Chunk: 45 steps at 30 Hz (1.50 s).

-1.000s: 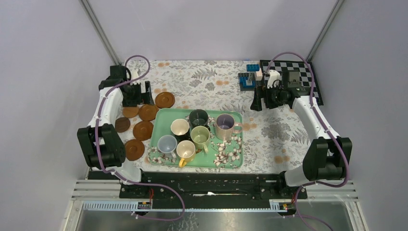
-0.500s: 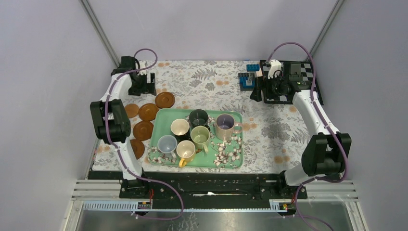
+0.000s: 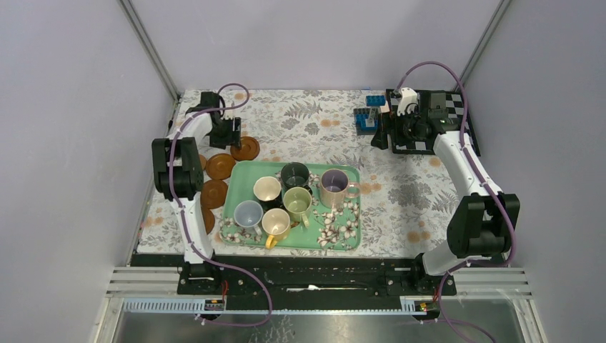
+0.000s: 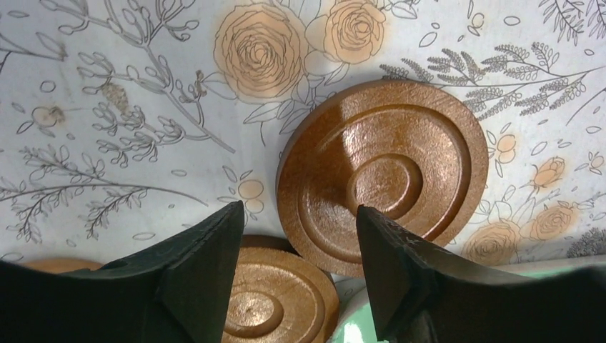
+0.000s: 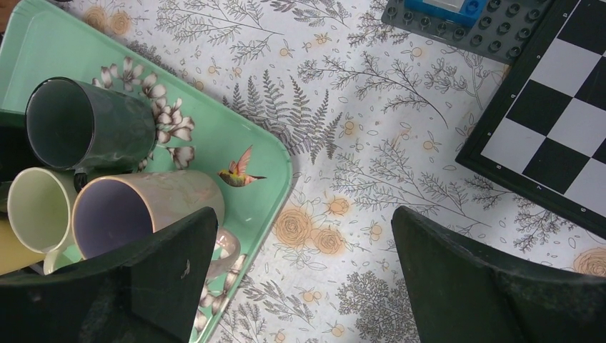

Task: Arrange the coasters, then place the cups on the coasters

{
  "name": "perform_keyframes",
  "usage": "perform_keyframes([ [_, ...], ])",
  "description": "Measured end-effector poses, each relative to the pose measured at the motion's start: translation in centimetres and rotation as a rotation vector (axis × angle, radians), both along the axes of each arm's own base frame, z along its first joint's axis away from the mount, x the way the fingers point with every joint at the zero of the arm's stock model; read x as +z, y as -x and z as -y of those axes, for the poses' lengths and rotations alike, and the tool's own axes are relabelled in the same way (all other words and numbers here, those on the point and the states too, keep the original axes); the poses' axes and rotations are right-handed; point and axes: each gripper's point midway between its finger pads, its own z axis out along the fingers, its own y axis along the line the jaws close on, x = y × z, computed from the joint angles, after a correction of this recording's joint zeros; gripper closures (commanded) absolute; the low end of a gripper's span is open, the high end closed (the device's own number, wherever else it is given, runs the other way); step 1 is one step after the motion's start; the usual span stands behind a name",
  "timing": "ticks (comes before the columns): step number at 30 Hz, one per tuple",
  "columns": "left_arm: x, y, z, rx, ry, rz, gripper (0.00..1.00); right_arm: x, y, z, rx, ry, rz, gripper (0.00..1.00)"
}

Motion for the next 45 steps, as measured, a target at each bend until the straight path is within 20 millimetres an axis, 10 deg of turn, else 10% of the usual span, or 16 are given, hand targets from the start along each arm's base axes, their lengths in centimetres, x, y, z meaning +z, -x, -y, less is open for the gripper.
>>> perform_keyframes([
  [14,-1.3,-5.2,3.6,-0.025,0.023,0.058,0.56,-0.1,-0.8,0.9,-0.030,0.047,0.012,0.00],
  [27,-0.9,-10.2,16.3,-0.186,0.114,0.182,0.58,-0.3,-1.1,1.5,-0.051,0.077,0.008,0.00],
  [35,-0.6,-9.8,24.3,-0.278,0.197,0.229,0.57,-0.7,-1.0,1.9,-0.062,0.101,-0.004,0.00],
  [45,-0.3,-8.4,29.1,-0.325,0.268,0.229,0.44,-0.7,-1.0,2.0,-0.066,0.105,-0.003,0.00],
])
